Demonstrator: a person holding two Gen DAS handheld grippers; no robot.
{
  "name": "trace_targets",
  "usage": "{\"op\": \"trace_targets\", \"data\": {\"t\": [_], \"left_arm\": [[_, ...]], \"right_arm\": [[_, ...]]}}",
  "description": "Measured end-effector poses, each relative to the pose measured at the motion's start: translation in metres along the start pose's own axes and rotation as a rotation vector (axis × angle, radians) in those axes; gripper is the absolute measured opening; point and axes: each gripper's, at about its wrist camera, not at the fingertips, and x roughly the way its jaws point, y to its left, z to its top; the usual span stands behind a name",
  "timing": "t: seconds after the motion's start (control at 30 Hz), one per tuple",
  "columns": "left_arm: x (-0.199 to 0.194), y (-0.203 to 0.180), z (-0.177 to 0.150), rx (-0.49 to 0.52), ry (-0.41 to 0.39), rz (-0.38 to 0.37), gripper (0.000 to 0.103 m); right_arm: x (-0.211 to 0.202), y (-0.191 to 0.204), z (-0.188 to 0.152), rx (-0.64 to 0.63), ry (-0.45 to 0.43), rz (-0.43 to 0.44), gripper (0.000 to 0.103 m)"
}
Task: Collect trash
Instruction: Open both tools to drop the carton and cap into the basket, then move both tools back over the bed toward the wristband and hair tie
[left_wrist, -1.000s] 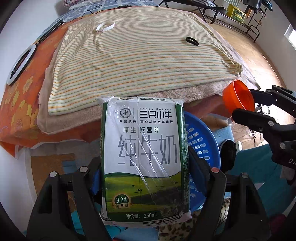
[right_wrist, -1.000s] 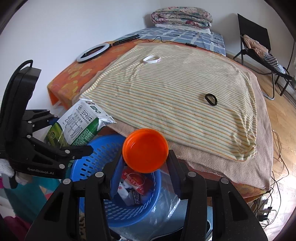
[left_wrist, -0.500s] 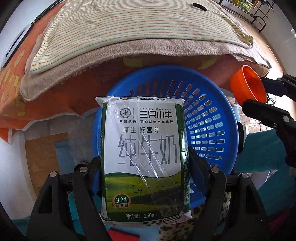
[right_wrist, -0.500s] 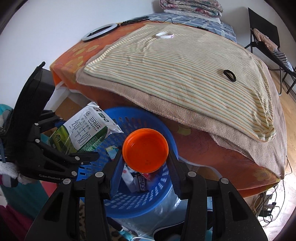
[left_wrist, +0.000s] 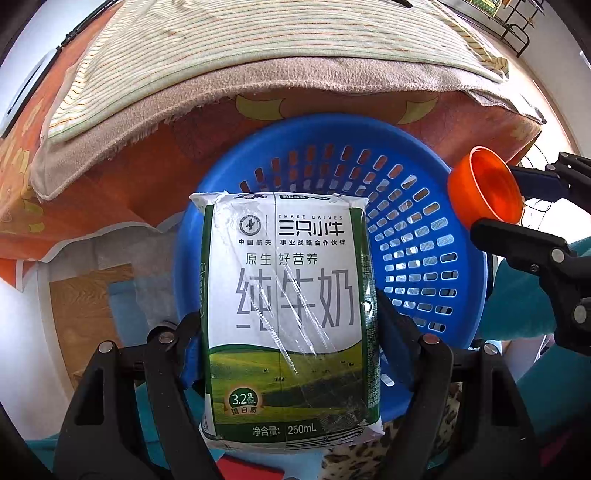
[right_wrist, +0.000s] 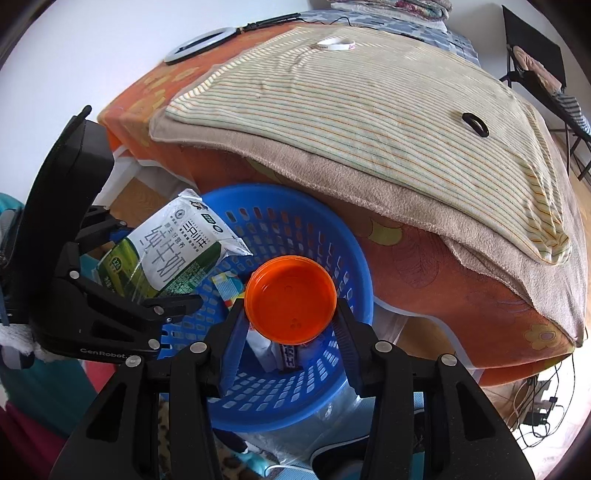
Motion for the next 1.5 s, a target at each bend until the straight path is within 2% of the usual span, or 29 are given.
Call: {"op": "trace_targets", "data": {"t": [0.67,0.93,1.03,1.3,1.5], "left_arm": [[0.0,0.003,0.001,-0.019,-0.005,-0.003,0.08],[-0.005,0.006,0.003,-0.03,-0.02,0.002,0.08],[-0.009,0.008,0.005,-0.04,-0.028,-0.001,0.08],[-0.024,0.015,0.019,-0.056,-0.064,-0.005,0.08],[-0.041,0.025,0.044,-0.053,-0.109,0.007,0.08]], "right_arm": [[0.003,-0.009,-0.001,0.037,0.026,-0.002,0.049],[0.003,-0.007,0.0,0.042,0.027,-0.023,0.061],[0.002,-0.01,0.001,0.049,0.029,-0.035,0.063],[-0.006,-0.015,0.008,0.079,0.012,-0.084,0.064],[-0.016,-0.024,0.022,0.089,-0.014,-0.103,0.065]]}}
